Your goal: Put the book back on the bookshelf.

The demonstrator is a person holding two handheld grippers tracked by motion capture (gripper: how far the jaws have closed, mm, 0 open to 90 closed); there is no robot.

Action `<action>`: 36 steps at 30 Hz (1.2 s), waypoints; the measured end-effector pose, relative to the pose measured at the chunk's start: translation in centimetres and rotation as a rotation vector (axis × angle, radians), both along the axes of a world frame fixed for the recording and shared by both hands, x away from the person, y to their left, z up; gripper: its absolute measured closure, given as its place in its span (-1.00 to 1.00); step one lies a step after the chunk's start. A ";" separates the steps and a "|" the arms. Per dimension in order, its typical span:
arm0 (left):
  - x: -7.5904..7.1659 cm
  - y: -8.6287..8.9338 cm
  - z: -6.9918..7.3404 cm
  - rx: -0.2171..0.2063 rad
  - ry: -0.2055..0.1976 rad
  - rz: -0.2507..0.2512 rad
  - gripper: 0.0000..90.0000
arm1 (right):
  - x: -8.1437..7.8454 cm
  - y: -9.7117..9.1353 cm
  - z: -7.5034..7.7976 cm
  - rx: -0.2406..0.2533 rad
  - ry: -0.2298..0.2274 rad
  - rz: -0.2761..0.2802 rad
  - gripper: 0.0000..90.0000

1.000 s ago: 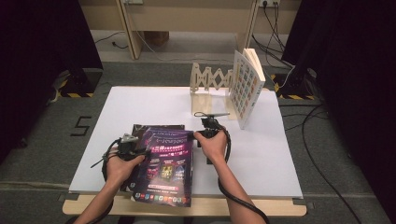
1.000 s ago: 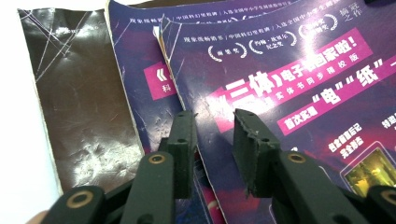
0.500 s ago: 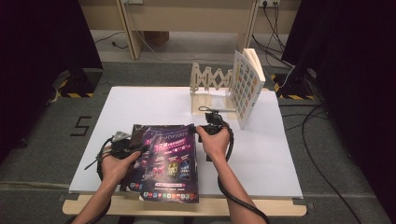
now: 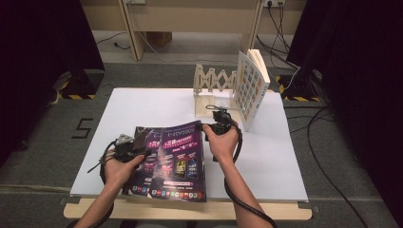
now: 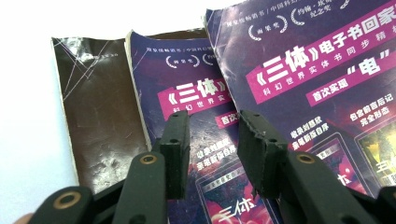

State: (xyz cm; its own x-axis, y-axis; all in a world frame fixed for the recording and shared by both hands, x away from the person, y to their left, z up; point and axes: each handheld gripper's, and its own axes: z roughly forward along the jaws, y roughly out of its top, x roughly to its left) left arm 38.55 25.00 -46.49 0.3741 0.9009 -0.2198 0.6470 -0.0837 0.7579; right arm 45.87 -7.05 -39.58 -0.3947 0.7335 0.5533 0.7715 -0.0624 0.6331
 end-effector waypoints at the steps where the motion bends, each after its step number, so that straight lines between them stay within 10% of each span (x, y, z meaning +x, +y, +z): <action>1: 0.0 0.0 0.0 0.000 0.001 0.001 0.40 | -0.1 0.0 0.1 0.002 -0.003 0.000 0.88; 36: 0.1 -0.1 0.1 -0.004 -0.004 0.004 0.36 | -0.9 -1.4 3.8 0.015 -0.152 -0.053 0.88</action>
